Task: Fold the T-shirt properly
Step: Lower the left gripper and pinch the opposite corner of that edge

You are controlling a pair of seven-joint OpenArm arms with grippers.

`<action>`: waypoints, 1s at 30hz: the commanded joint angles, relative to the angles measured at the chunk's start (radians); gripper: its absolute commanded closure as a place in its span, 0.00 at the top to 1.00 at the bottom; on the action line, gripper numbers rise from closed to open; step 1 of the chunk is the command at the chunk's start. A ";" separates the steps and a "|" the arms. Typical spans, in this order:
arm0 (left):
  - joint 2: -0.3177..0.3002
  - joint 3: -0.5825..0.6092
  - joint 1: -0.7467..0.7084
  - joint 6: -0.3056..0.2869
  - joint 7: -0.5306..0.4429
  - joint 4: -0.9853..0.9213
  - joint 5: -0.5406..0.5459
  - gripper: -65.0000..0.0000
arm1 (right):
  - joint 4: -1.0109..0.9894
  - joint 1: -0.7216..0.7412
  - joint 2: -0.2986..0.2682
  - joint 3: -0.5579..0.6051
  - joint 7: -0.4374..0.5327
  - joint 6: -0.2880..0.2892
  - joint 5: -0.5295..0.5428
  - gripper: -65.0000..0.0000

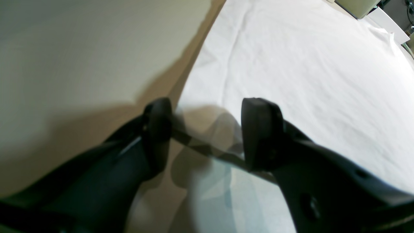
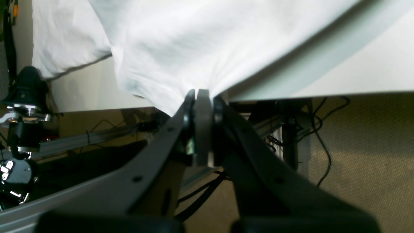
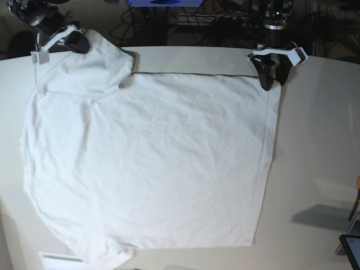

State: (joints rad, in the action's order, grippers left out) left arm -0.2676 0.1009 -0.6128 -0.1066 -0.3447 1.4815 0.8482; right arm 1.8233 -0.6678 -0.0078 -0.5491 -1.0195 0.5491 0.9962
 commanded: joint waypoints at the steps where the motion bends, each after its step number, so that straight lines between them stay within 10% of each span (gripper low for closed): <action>1: 0.012 0.009 0.015 -0.023 0.100 0.006 0.019 0.52 | 0.014 -0.008 -0.005 -0.002 0.011 0.006 0.023 0.00; 30: 0.037 0.075 -0.100 -0.025 0.092 0.066 0.224 0.51 | 0.013 -0.013 -0.005 -0.001 0.011 0.006 0.022 0.00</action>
State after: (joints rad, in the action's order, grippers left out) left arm -0.2325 0.1703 -0.6884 -0.1452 -0.3134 1.5558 1.0500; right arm 1.8233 -0.6701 -0.0078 -0.5472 -1.0191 0.5491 0.9966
